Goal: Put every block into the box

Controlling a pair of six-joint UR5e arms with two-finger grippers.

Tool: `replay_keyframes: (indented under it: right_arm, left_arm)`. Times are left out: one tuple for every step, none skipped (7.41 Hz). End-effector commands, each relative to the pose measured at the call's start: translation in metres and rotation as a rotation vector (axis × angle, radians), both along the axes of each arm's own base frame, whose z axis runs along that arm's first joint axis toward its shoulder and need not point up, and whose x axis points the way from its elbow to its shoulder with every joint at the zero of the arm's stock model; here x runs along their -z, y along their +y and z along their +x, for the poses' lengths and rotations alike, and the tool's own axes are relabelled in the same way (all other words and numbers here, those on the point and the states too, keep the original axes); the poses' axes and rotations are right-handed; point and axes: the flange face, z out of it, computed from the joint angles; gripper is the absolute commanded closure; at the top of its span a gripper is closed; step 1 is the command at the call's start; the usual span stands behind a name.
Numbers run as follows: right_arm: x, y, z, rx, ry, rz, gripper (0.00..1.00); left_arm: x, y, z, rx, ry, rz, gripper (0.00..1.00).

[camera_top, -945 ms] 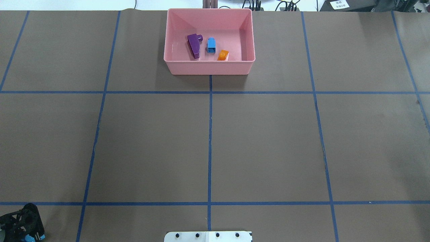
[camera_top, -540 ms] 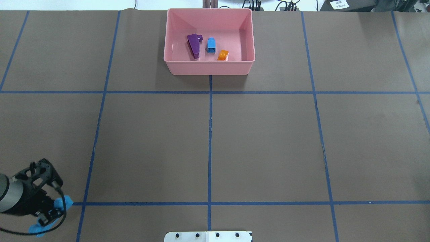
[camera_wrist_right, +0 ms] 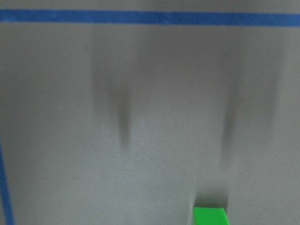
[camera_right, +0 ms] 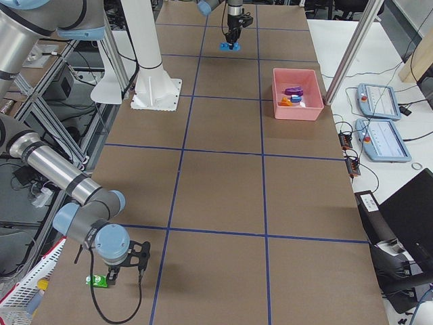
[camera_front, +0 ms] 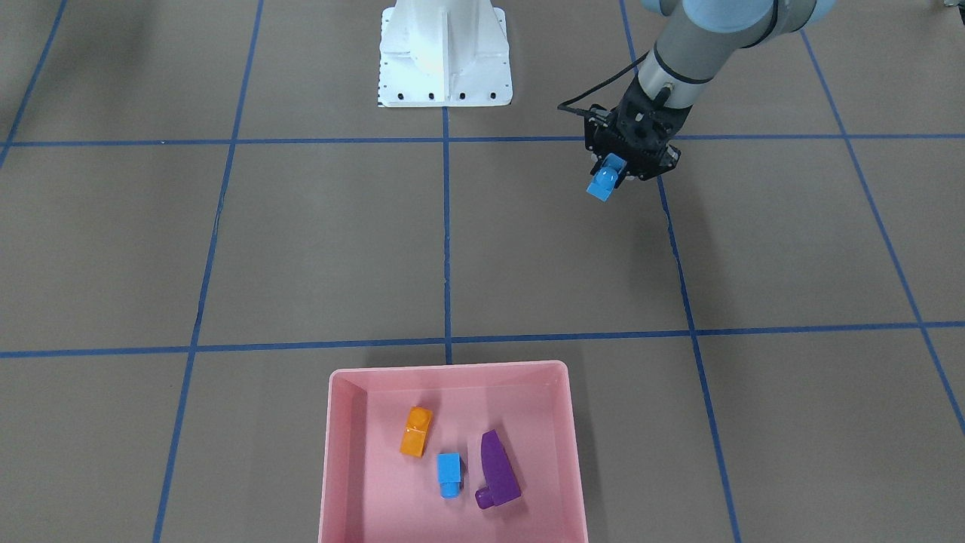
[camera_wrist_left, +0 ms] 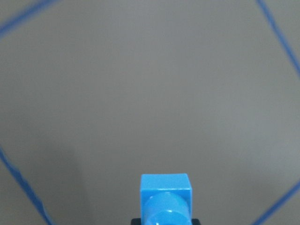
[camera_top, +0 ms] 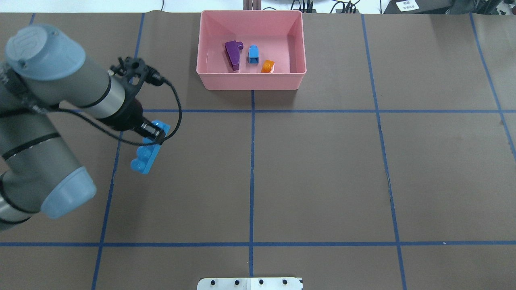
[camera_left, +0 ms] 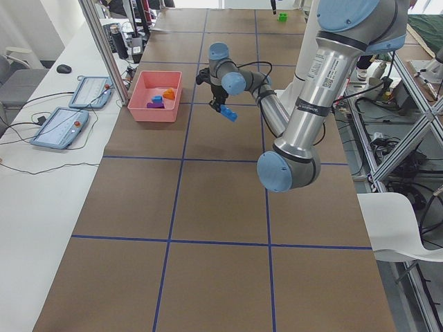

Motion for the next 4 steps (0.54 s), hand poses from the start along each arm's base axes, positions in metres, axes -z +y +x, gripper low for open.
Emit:
replay_keyframes:
  right_arm:
    - [-0.056,0.068,-0.006,-0.081,0.015,0.052,0.0]
    - [-0.054,0.079,-0.006,-0.11,0.025,0.05,0.0]
    - [-0.05,0.083,-0.003,-0.129,0.062,0.052,0.0]
    - [-0.051,0.091,-0.005,-0.13,0.066,0.041,0.0]
  left_arm:
    - [0.087,-0.105,0.017,0.162,0.015,-0.105,1.0]
    - [0.123,-0.17,0.021,0.249,0.025,-0.148,1.0]
    - [0.119,-0.214,0.022,0.315,0.066,-0.166,1.0]
    - [0.107,-0.246,0.032,0.376,0.124,-0.192,1.0]
